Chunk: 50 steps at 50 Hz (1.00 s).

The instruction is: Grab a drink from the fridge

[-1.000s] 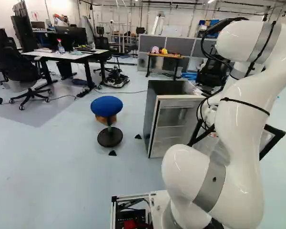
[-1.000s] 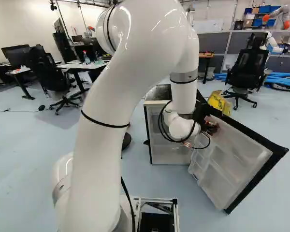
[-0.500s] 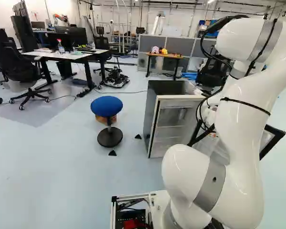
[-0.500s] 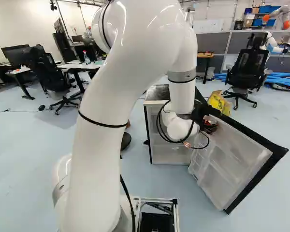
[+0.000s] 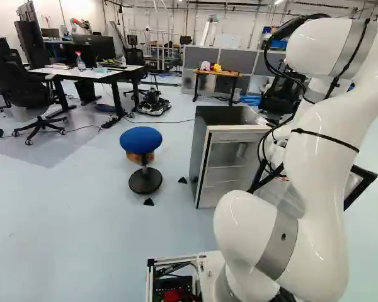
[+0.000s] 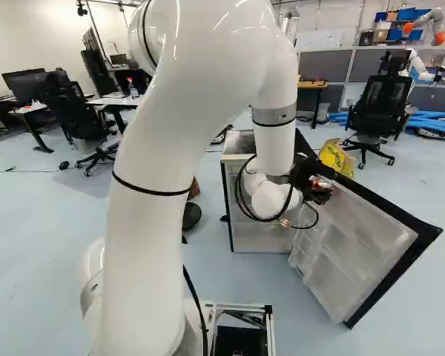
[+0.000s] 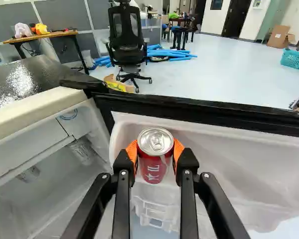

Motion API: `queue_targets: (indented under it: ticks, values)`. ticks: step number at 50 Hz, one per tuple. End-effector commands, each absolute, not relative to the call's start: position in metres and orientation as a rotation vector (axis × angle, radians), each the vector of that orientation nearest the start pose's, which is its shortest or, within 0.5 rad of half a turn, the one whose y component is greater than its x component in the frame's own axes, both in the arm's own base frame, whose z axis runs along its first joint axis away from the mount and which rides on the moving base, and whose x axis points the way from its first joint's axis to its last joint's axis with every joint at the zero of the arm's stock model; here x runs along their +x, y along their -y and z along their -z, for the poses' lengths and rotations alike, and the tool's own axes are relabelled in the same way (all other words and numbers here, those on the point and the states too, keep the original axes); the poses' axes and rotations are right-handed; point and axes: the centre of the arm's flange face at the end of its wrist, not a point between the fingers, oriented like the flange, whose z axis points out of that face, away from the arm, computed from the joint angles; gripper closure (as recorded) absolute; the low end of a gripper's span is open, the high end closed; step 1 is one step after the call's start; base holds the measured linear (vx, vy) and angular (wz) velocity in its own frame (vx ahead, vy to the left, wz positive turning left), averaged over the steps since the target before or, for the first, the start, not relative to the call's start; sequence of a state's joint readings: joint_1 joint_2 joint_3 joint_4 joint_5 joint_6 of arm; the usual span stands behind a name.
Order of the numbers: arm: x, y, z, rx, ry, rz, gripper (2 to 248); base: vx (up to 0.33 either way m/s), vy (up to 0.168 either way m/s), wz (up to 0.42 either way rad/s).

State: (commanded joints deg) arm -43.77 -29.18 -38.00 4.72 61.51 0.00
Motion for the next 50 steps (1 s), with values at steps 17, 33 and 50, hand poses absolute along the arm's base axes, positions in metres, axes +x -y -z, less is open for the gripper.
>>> queue_targets:
  ticks: [17,33,50]
  values:
    - [0.34,0.332,-0.283,-2.733,-1.237,2.032,157,0.0,0.0,0.0]
    - [0.329,0.318,-0.286,-2.737,-1.23,2.024,157,0.0,0.0,0.0]
    - [0.312,0.3,-0.29,-2.75,-1.223,1.997,157,0.0,0.0,0.0]
